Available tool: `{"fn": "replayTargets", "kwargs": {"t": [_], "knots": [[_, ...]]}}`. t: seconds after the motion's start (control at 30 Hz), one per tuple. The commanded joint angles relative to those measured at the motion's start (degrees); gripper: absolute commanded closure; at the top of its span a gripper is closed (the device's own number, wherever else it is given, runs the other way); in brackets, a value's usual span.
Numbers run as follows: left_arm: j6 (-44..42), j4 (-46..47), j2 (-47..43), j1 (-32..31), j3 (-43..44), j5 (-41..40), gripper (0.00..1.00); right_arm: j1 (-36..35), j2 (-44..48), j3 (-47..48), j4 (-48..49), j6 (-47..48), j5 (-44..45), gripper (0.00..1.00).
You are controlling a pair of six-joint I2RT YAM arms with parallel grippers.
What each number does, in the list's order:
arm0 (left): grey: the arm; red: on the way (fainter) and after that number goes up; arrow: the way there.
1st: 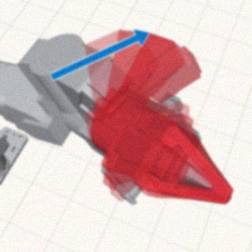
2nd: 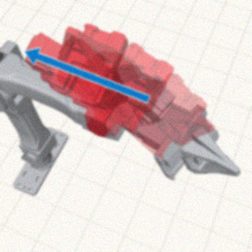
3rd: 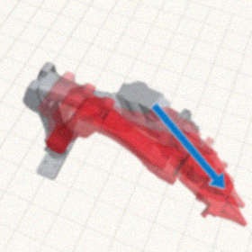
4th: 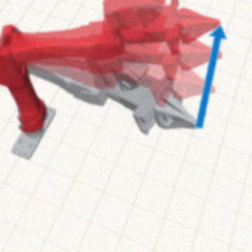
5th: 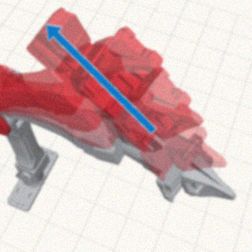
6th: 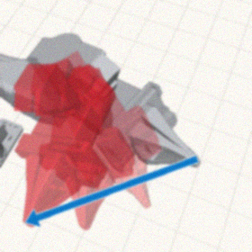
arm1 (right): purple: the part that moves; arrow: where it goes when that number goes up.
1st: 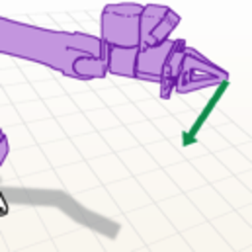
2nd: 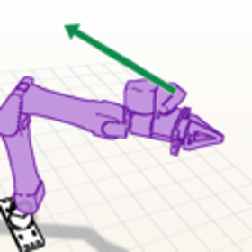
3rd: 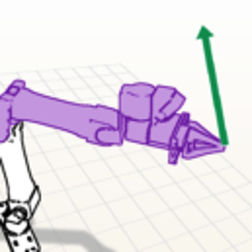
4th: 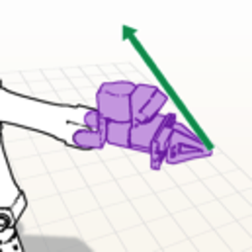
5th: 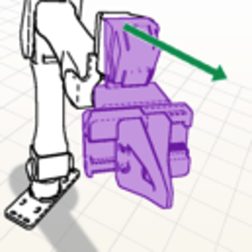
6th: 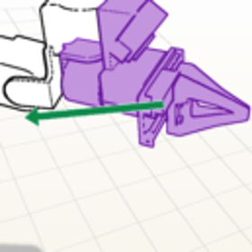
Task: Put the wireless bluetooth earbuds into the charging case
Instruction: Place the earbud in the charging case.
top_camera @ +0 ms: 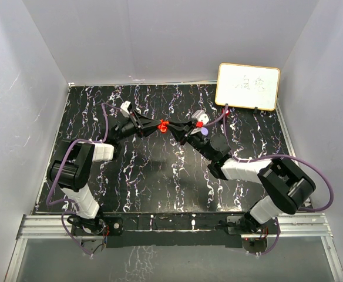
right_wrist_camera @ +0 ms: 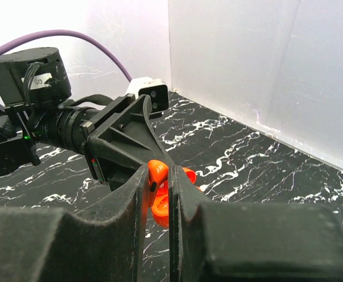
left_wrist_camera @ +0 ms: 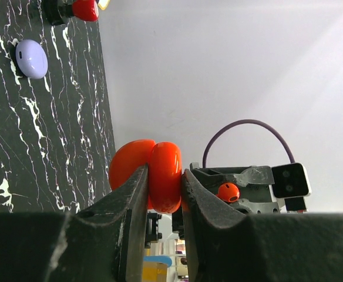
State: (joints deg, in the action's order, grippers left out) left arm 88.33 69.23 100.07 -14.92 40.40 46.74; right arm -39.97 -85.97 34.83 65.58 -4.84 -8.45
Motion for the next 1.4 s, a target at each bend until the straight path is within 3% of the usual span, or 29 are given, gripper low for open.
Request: {"fn": "replayTargets", "kwargs": {"t": [0.0,0.23,1.37], "knots": [[-0.2,1.2,-1.8,-0.5,1.7,0.7,1.0,0.2,-0.9,-0.8,9.3,3.7,-2.0,1.0],[-0.4,1.3,-2.1,-0.9,1.5,1.1,1.0,0.2,-3.0,-2.3,15.5,6.3,-4.2,1.0],[2.8,2.5,-3.5,-2.1,1.0,3.9,1.0,0.3,-8.9,-5.6,27.3,12.3,-8.1,1.0]]}}
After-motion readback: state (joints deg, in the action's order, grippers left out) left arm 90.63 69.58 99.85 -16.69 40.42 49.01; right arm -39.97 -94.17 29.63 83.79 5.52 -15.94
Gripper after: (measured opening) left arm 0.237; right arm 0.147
